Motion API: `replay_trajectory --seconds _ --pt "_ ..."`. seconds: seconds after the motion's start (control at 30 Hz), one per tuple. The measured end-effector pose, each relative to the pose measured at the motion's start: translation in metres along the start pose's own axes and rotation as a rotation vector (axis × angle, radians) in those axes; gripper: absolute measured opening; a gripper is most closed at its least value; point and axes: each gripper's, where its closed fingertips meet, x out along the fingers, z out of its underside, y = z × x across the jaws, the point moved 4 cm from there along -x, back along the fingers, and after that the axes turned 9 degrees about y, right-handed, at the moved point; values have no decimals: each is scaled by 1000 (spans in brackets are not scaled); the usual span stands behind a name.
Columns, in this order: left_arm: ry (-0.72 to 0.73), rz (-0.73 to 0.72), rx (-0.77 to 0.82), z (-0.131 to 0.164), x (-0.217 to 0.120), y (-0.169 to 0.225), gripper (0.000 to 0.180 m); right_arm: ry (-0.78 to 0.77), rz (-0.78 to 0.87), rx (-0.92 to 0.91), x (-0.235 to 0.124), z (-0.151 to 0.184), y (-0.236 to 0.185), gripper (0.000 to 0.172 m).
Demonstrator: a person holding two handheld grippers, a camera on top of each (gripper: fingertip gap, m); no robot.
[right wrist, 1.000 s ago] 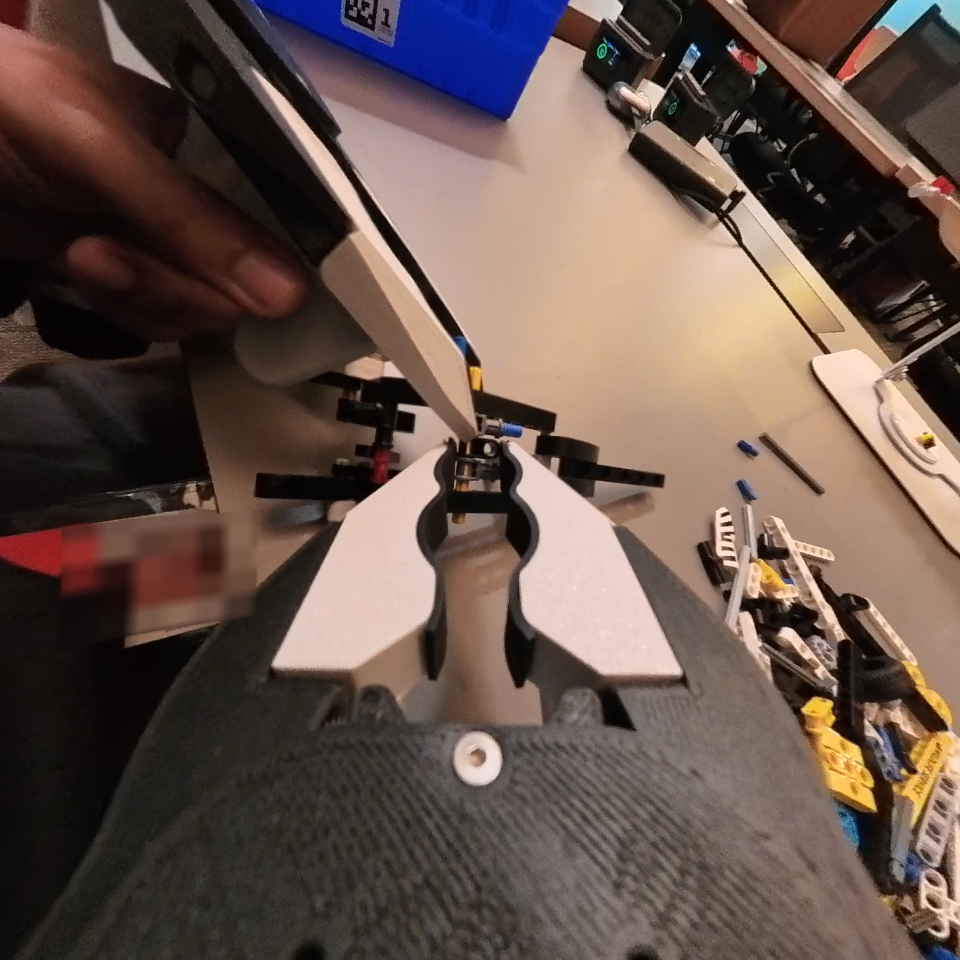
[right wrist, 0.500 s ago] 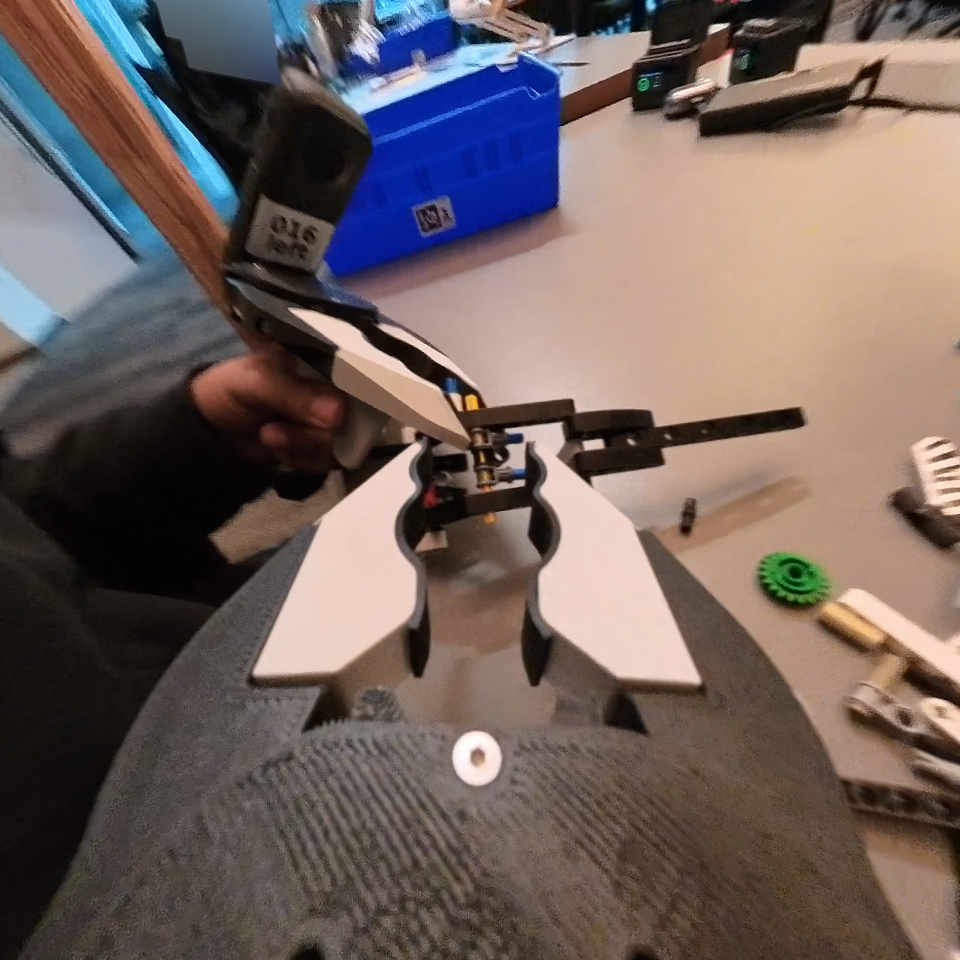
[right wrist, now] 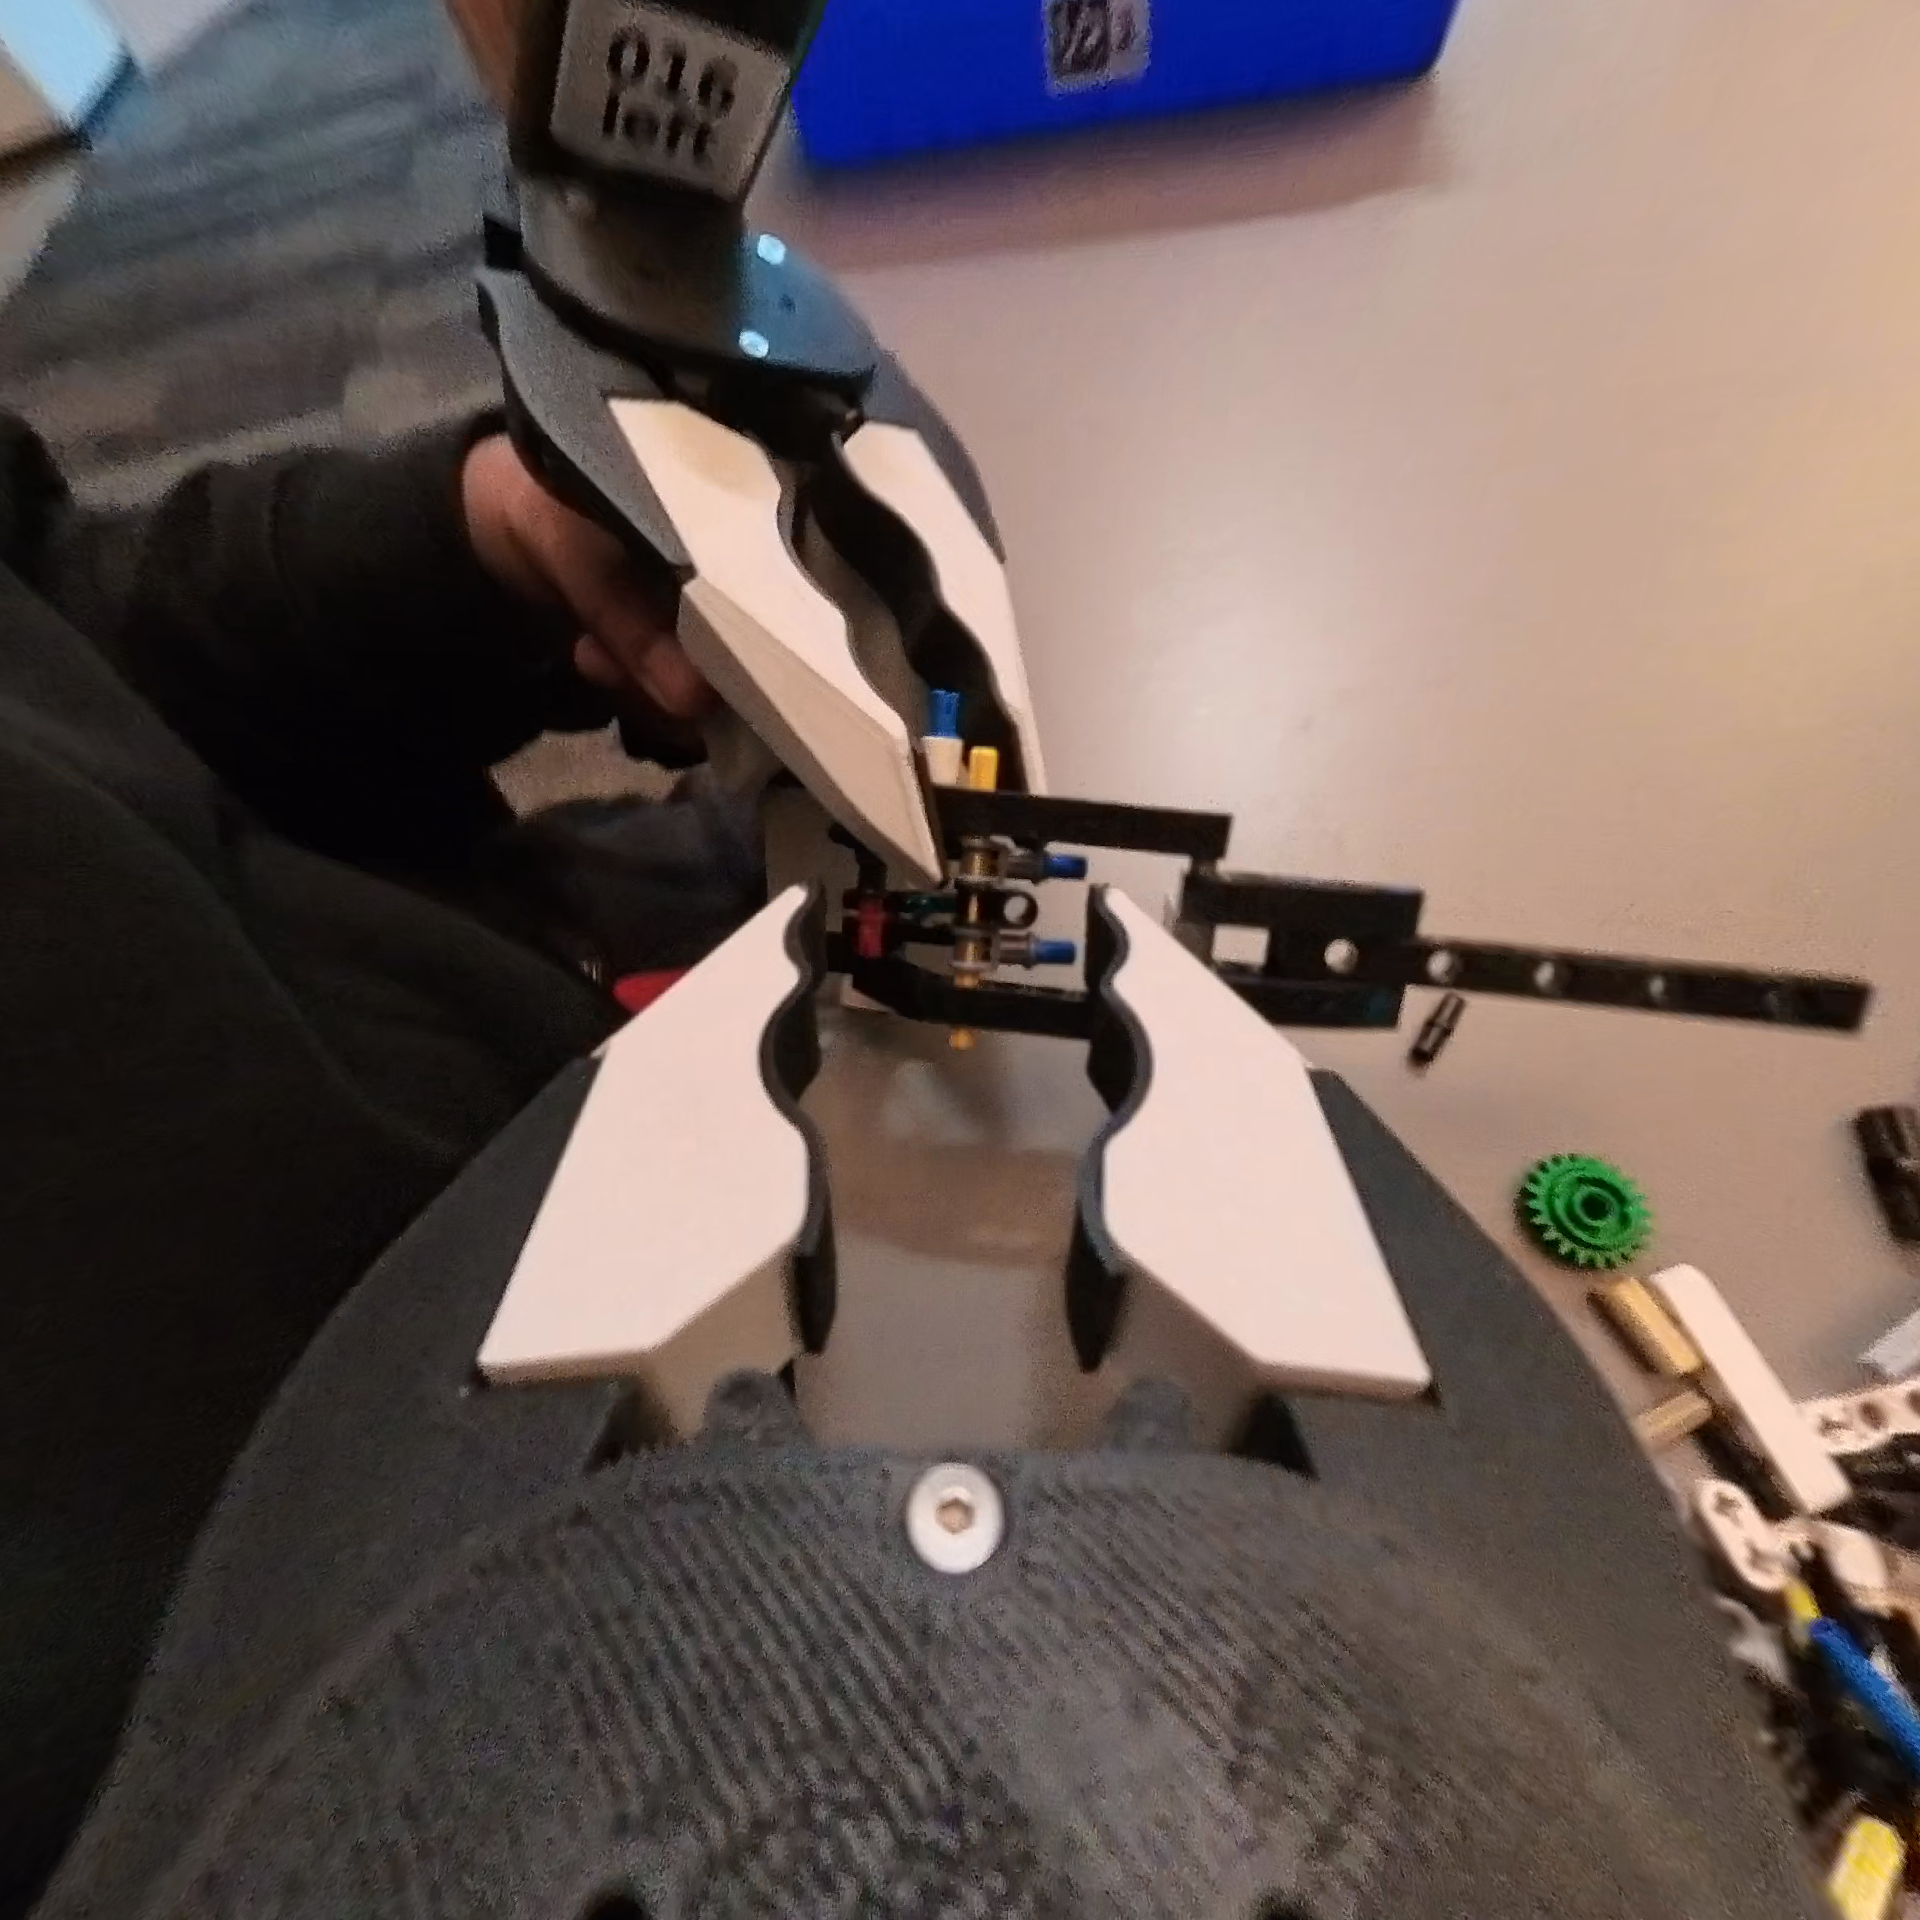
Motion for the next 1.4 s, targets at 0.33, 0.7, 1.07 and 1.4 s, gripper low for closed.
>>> replay_trajectory --seconds 0.33,0.7,1.07,1.4 --pt "-36 -21 39 5 2 0 15 -19 -21 32 -2 -2 6 36" --pt "-52 -37 47 6 4 -1 14 90 -21 71 -10 -6 9 10" --pt "-51 -42 49 6 4 -1 14 123 -33 78 -12 -5 6 11" --pt "-53 -42 48 7 4 -1 14 179 -94 171 -14 -4 6 11"
